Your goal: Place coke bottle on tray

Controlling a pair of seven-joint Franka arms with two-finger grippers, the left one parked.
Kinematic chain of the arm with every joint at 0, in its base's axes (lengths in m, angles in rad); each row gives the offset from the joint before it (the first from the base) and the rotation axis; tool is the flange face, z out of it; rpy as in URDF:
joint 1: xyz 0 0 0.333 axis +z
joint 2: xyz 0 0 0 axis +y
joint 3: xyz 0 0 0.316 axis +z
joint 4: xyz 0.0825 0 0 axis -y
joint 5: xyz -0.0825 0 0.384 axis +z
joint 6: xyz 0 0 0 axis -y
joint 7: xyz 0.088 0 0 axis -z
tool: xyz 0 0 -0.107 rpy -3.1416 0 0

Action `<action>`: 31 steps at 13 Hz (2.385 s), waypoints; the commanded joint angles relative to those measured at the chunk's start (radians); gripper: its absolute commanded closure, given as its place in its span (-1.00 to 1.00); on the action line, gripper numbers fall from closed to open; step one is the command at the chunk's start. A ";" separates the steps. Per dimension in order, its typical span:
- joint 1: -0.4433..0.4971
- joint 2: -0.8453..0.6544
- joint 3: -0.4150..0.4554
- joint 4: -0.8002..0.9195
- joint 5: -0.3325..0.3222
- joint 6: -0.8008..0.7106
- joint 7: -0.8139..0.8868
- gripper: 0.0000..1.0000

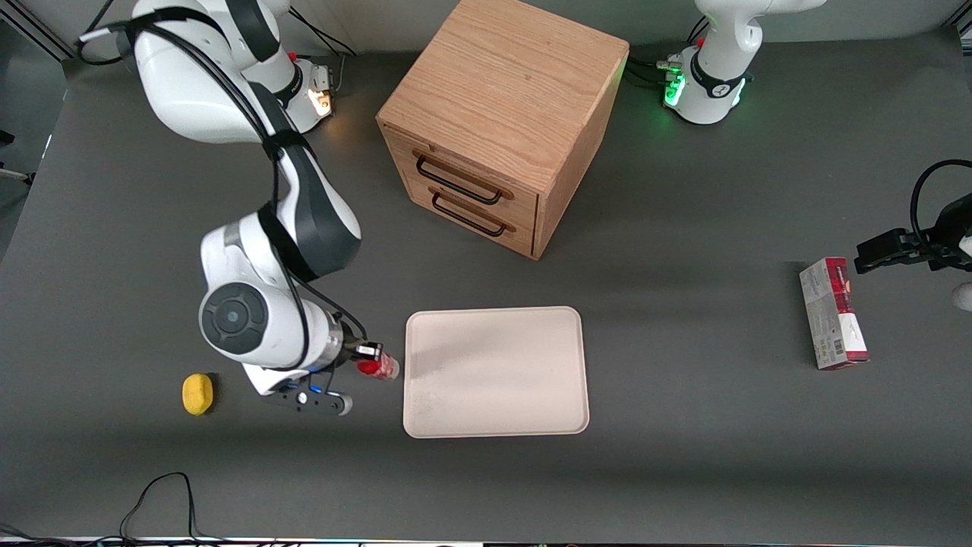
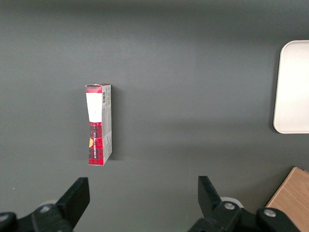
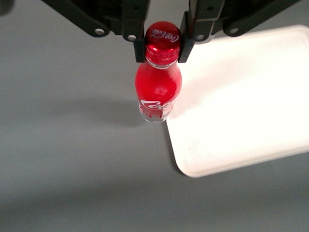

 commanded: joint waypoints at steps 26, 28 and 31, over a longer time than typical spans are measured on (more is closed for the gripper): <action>0.051 0.107 0.009 0.079 -0.046 0.155 0.171 -1.00; 0.037 0.058 0.009 0.067 -0.042 0.092 0.151 -1.00; -0.021 -0.098 0.003 -0.078 -0.010 -0.073 -0.022 -1.00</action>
